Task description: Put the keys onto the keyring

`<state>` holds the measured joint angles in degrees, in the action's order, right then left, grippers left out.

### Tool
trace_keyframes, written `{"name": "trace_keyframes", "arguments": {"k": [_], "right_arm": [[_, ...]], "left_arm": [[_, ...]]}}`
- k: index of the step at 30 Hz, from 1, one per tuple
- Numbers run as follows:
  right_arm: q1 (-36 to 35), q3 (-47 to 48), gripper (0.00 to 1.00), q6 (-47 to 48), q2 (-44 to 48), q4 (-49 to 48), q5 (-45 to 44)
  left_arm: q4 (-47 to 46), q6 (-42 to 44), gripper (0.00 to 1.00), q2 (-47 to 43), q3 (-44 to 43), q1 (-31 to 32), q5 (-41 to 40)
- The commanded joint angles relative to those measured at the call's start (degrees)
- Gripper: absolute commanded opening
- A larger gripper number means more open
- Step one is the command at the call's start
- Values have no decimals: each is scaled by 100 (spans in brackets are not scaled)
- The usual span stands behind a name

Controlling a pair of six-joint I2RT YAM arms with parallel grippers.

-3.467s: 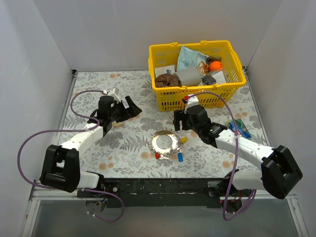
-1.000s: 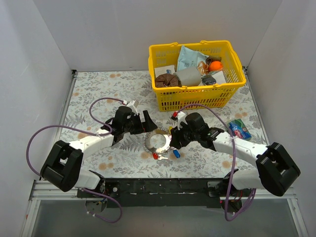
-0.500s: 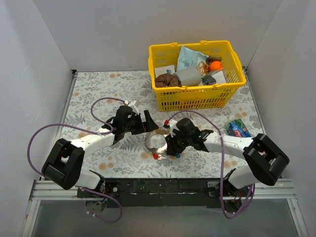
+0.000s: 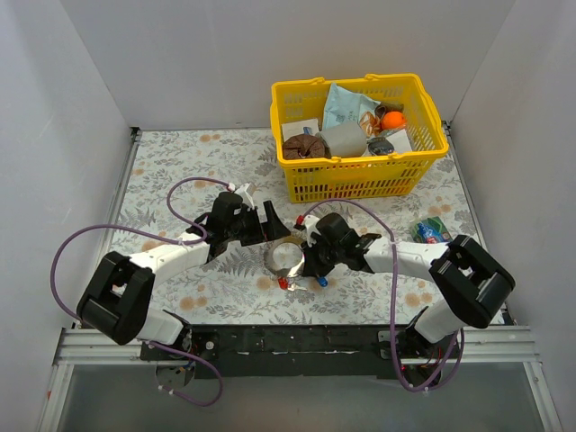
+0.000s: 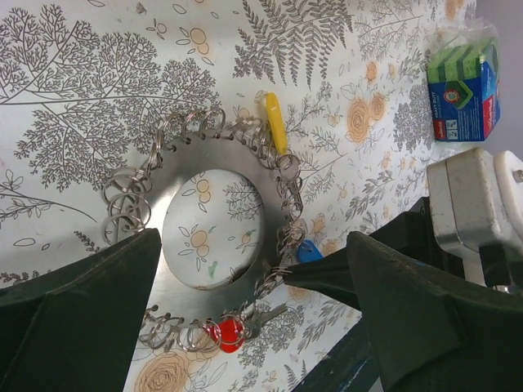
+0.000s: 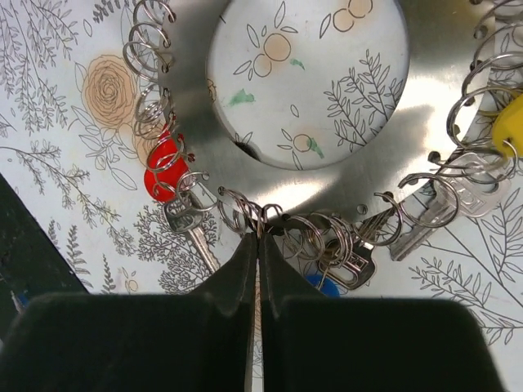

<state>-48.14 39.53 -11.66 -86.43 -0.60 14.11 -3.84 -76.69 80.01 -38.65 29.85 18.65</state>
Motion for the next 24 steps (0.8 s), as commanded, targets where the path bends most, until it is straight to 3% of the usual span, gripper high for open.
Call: {"name": "trace_keyframes", "arguments": {"k": [1, 8, 13, 16, 19, 24], "right_arm": [[-20, 380, 1, 102, -14, -274, 57], [-20, 1013, 1, 480, 13, 51, -583], [-20, 1250, 19, 323, -58, 473, -1339], [-20, 1215, 41, 208, 82, 552, -1779], [-20, 1066, 49, 103, 301, 517, -1877], [-11, 768, 52, -82, 583, 403, -1877]], "left_arm": [[85, -39, 98, -240, -55, 21, -20], [137, -101, 98, -275, -19, 48, -204], [155, -57, 98, -284, -19, 74, -222], [155, -31, 98, -275, -28, 65, -222], [173, 48, 98, -223, -81, 74, -231], [269, 416, 98, 41, -370, 74, -371]]}}
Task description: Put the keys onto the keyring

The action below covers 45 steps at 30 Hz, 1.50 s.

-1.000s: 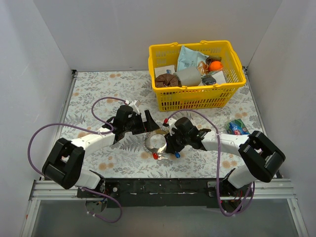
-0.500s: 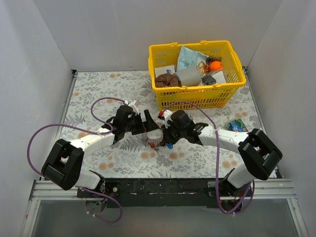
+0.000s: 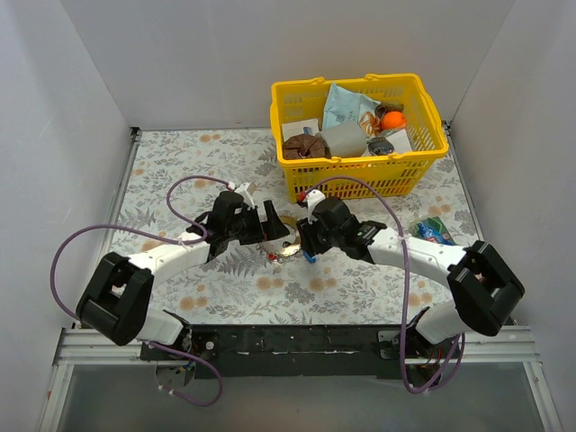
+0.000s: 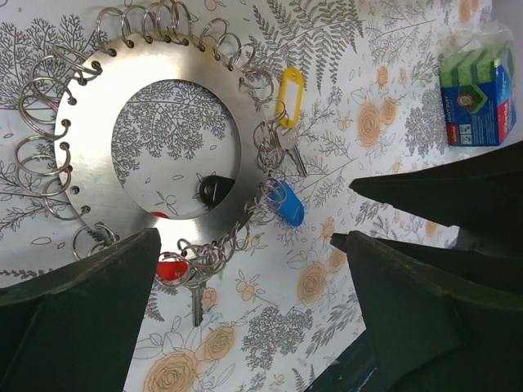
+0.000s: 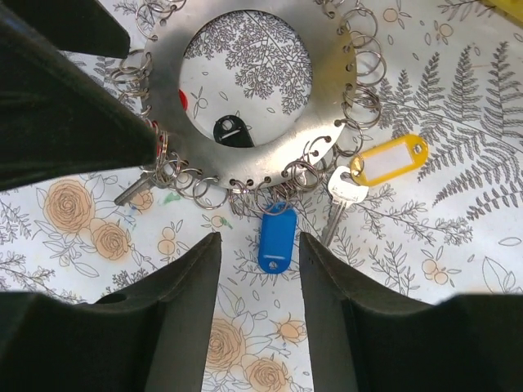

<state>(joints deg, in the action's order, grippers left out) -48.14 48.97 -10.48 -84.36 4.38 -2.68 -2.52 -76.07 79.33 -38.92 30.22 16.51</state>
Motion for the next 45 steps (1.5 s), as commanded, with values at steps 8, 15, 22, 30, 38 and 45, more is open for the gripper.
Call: {"name": "trace_keyframes", "arguments": {"k": [8, 15, 22, 30, 38, 45], "right_arm": [[120, -485, 53, -622, 552, -244, 213], [138, -652, 58, -762, 578, -385, 672], [191, -810, 70, -824, 658, -693, 839], [279, -845, 71, -903, 561, -947, 979], [323, -845, 70, -956, 376, -1229, 1349], [340, -898, 69, -1000, 393, -1326, 1568]], "left_arm": [[507, 910, 59, 1495, -1380, 28, -412], [542, 1024, 22, 2191, -1733, 28, -570], [718, 1033, 10, 2263, -1549, 28, -430], [385, 796, 0, 1613, -530, 107, -26], [288, 699, 0, 970, 24, 248, 9], [122, 918, 0, 865, 42, 379, 361]]}}
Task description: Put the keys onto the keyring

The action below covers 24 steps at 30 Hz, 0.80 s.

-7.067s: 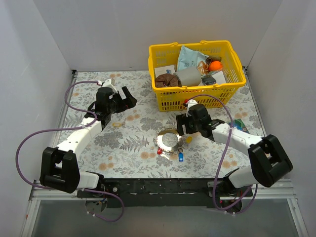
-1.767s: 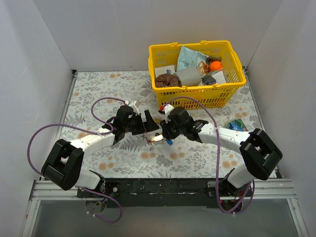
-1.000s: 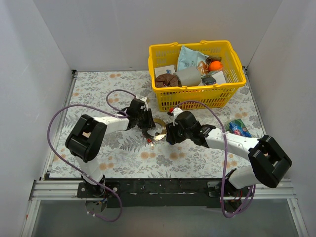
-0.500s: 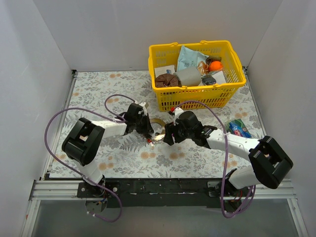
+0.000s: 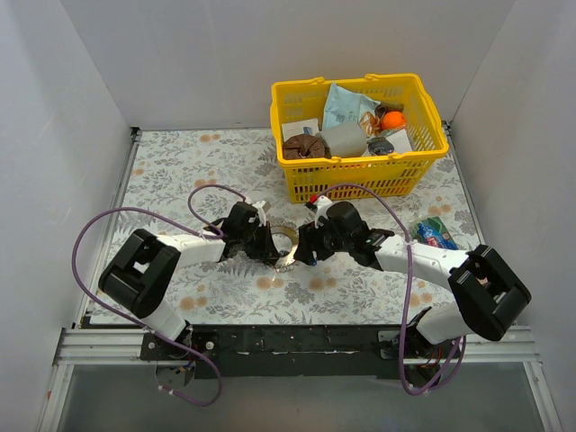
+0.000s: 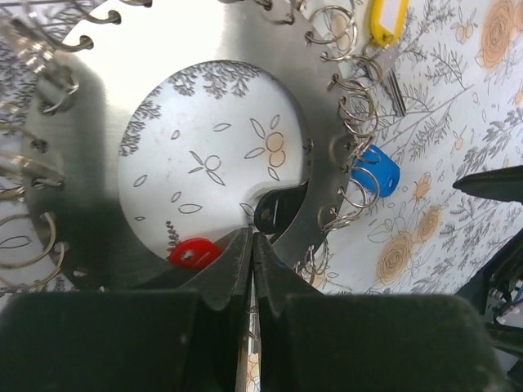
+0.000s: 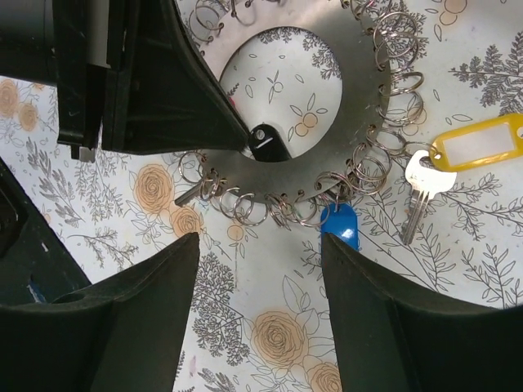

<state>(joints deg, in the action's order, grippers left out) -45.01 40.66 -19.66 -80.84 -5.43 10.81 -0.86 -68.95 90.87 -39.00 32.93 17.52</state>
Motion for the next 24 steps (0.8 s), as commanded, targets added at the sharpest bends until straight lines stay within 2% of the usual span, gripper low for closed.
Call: {"name": "trace_keyframes", "arguments": {"k": [1, 3, 9, 13, 15, 17, 20, 21, 23, 24], "right_arm": [[28, -76, 69, -73, 50, -362, 237], [28, -103, 69, -73, 59, -371, 238], [28, -208, 68, -82, 103, -397, 308], [28, -331, 68, 41, 95, -450, 413], [10, -314, 67, 172, 103, -345, 317], [-16, -253, 65, 304, 103, -117, 63], [-104, -191, 64, 621, 182, 147, -359], [-182, -121, 64, 778, 182, 209, -482], [-288, -41, 64, 989, 191, 393, -825], [-402, 46, 64, 1051, 174, 455, -930]], "left_arm": [[-54, 241, 0, -315, 33, 117, 252], [-63, 381, 0, -385, 24, 117, 200], [199, 373, 0, -720, -204, 117, -634], [227, 242, 11, -834, -371, 117, -811], [201, 215, 20, -878, -432, 117, -785], [166, 137, 35, -896, -450, 117, -724], [200, 57, 47, -904, -494, 100, -706], [192, 39, 58, -922, -485, 91, -697], [122, -13, 70, -1001, -450, 12, -575], [113, -92, 81, -1079, -355, -23, -496]]}}
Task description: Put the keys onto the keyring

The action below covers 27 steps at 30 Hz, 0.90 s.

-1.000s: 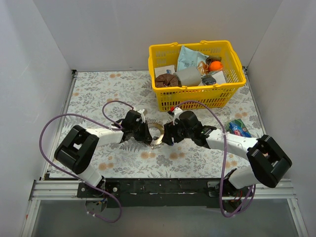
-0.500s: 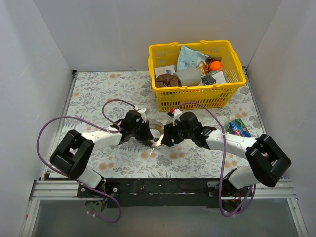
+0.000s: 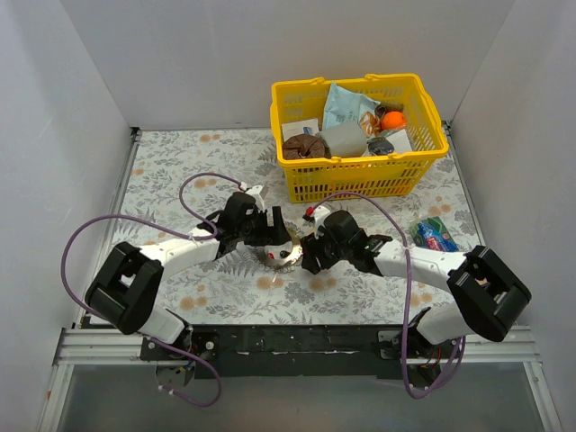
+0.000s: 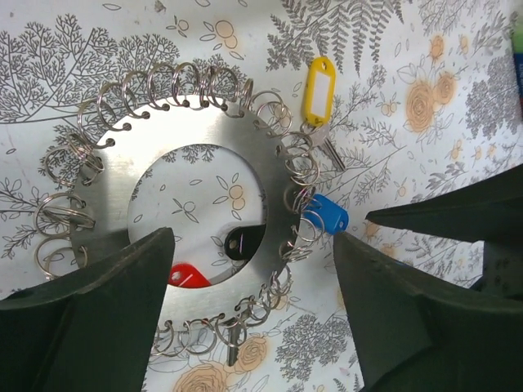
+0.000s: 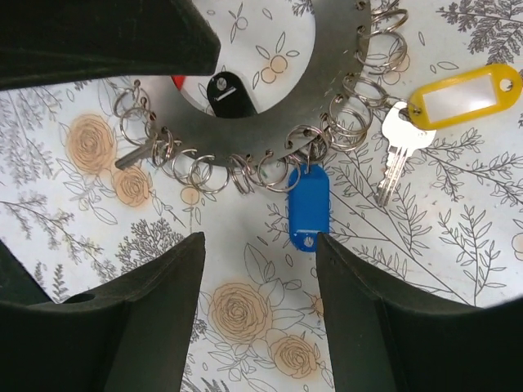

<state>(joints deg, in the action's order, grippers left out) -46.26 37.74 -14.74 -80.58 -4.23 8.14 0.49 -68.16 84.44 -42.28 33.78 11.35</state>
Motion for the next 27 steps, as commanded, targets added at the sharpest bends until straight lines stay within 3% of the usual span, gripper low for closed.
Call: {"name": "trace_keyframes", "arguments": {"k": [1, 5, 14, 27], "right_arm": [[-339, 374, 64, 621, 139, 413, -926], [-621, 471, 64, 867, 77, 414, -1341], [-1201, 691, 63, 1465, -81, 414, -1798], [-1482, 823, 58, 1914, -283, 353, -1289]], "left_arm": [[-206, -232, 86, -568, 18, -169, 200], [-488, -548, 98, -893, 229, -730, 822], [-998, -1190, 98, -1325, 730, -1848, 1966], [-718, -1007, 98, -1404, 766, -2042, 2073]]}}
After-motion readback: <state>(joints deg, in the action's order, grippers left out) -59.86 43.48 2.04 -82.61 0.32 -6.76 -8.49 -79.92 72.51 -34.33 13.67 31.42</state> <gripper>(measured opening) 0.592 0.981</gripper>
